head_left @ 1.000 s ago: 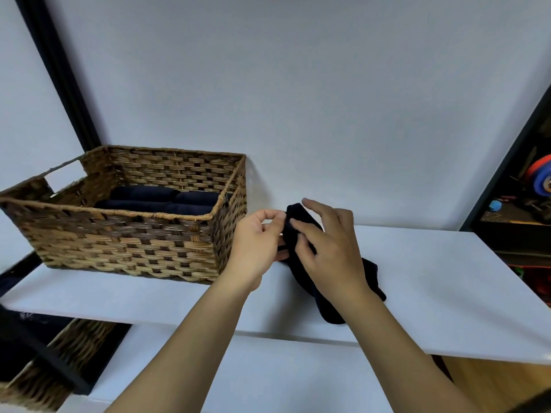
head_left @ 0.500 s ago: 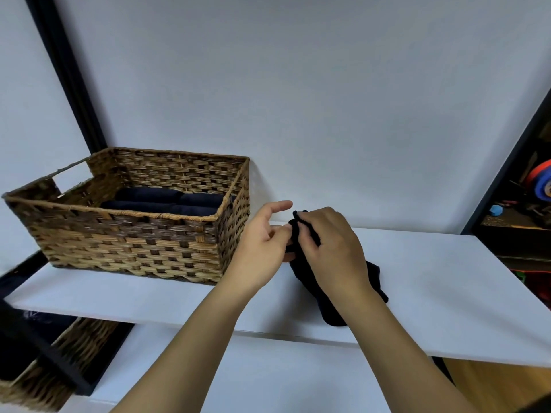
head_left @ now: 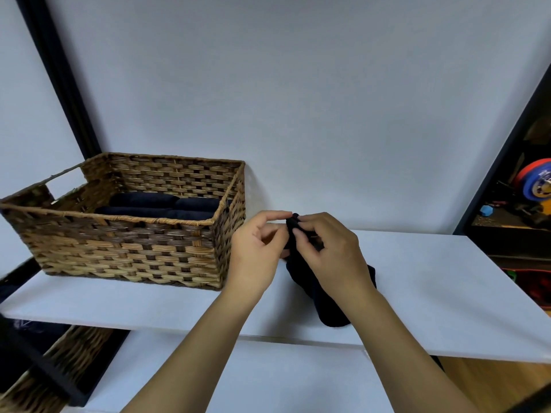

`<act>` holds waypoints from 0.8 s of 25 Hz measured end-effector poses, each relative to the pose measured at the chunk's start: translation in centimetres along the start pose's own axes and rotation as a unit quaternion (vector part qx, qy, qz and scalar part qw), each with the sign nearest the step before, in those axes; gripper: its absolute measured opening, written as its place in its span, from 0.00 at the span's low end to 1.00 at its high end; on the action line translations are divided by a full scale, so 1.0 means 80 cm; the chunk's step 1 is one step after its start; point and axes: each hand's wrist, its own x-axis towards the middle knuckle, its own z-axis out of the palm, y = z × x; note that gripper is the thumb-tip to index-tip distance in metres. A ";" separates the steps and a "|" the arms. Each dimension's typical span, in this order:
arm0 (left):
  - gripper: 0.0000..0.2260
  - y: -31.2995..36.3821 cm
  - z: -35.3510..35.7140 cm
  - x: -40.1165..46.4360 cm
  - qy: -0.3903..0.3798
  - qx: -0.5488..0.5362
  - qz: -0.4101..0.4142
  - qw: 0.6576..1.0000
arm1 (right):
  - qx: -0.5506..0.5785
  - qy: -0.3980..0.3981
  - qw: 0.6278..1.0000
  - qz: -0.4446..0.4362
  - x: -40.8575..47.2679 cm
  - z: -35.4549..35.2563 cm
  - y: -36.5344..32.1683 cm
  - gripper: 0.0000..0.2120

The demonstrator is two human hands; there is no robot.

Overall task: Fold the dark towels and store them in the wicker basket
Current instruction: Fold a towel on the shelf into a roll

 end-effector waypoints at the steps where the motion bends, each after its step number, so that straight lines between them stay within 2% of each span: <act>1: 0.13 -0.004 0.002 -0.002 0.008 0.000 0.010 1.000 | 0.024 0.004 0.999 0.039 0.000 0.001 -0.004 0.10; 4: 0.14 -0.014 0.006 -0.006 0.028 0.031 0.061 0.997 | 0.078 0.018 0.989 0.125 -0.003 0.004 -0.017 0.03; 9: 0.17 -0.012 0.002 -0.009 0.042 0.092 0.154 0.983 | 0.123 0.021 0.971 0.202 -0.001 0.002 -0.036 0.04; 11: 0.15 -0.016 -0.003 -0.005 0.049 0.101 0.169 0.979 | 0.120 0.013 0.973 0.199 -0.002 0.002 -0.035 0.02; 14: 0.12 -0.014 -0.009 -0.001 0.051 0.089 0.154 0.983 | 0.074 0.004 0.987 0.141 -0.002 0.001 -0.031 0.07; 18: 0.14 -0.009 -0.015 0.006 -0.005 0.050 0.100 0.994 | 0.012 -0.056 0.996 0.073 0.009 -0.010 -0.027 0.10; 20: 0.15 -0.002 -0.019 0.011 -0.024 0.065 0.101 0.992 | 0.026 -0.083 0.993 0.078 0.017 -0.020 -0.032 0.11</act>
